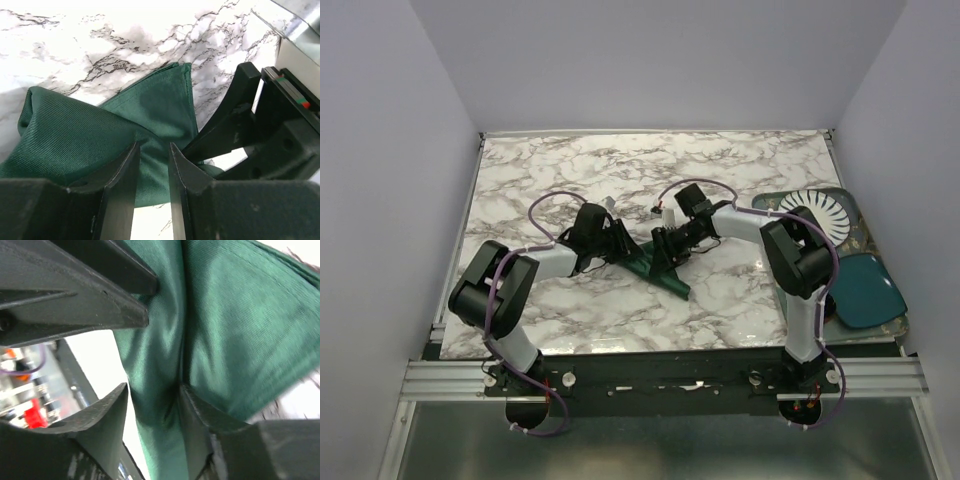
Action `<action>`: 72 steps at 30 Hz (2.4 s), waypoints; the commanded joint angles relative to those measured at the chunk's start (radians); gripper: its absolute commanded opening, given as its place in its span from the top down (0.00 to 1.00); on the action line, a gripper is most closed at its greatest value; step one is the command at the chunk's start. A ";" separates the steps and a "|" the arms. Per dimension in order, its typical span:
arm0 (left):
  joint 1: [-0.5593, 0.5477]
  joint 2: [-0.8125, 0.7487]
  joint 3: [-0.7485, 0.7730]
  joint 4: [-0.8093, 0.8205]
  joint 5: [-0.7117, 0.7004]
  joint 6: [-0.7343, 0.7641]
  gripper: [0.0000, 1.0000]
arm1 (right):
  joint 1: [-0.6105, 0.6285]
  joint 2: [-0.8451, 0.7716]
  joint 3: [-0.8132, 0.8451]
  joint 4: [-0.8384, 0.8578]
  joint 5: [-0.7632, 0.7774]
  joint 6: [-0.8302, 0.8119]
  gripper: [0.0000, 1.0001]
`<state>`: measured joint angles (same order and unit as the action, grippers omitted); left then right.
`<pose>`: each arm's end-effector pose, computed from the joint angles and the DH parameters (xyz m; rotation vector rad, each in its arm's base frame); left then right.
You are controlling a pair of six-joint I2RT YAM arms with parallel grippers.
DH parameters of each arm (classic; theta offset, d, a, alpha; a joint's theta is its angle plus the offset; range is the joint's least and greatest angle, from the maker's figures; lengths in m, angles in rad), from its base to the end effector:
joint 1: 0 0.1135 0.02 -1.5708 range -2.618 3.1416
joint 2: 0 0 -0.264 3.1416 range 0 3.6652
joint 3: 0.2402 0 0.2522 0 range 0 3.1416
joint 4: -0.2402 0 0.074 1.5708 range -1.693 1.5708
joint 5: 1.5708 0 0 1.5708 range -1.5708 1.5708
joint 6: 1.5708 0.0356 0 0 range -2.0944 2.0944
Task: Fold the napkin, place the utensils inside, and roll it up
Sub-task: Roll the napkin with the utensil
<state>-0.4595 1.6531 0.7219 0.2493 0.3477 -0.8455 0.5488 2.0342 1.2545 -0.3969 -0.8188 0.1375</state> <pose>0.2810 -0.1526 0.1481 -0.2668 2.4255 -1.0424 0.3210 0.2267 0.1293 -0.7977 2.6531 1.3132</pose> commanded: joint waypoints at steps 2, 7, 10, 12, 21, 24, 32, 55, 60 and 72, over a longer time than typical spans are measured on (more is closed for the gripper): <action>0.005 0.030 -0.033 0.048 -0.044 0.016 0.63 | 0.031 -0.104 0.049 -0.216 0.343 -0.067 0.41; 0.007 0.036 -0.026 0.048 -0.044 0.016 0.63 | 0.092 -0.204 0.074 -0.276 0.567 -0.087 0.36; 0.010 0.040 -0.013 0.045 -0.038 0.014 0.63 | 0.155 -0.262 0.030 -0.231 0.722 -0.099 0.32; 0.012 0.040 -0.009 0.047 -0.030 0.006 0.63 | 0.215 -0.288 -0.009 -0.160 0.812 -0.107 0.30; 0.039 0.070 0.004 0.057 0.016 -0.032 0.63 | 0.413 -0.322 -0.113 0.024 1.082 -0.128 0.28; 0.044 0.080 0.001 0.071 0.030 -0.041 0.63 | 0.439 -0.307 -0.116 0.047 1.089 -0.154 0.32; 0.044 0.083 -0.001 0.076 0.033 -0.038 0.63 | 0.439 -0.229 -0.089 0.063 1.049 -0.160 0.34; 0.145 -0.067 0.100 -0.109 0.074 0.043 0.60 | 0.373 -0.138 -0.083 0.057 0.926 -0.106 0.62; 0.159 -0.153 0.172 -0.228 0.001 0.112 0.60 | 0.280 -0.111 -0.003 -0.017 0.605 -0.032 0.64; 0.059 -0.125 0.129 -0.162 0.045 0.085 0.61 | -0.018 0.089 0.059 0.007 -0.150 0.148 0.62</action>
<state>-0.3378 1.4849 0.8692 0.0650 0.3775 -0.7586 0.5812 2.0487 1.3098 -0.3702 -0.7013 0.2241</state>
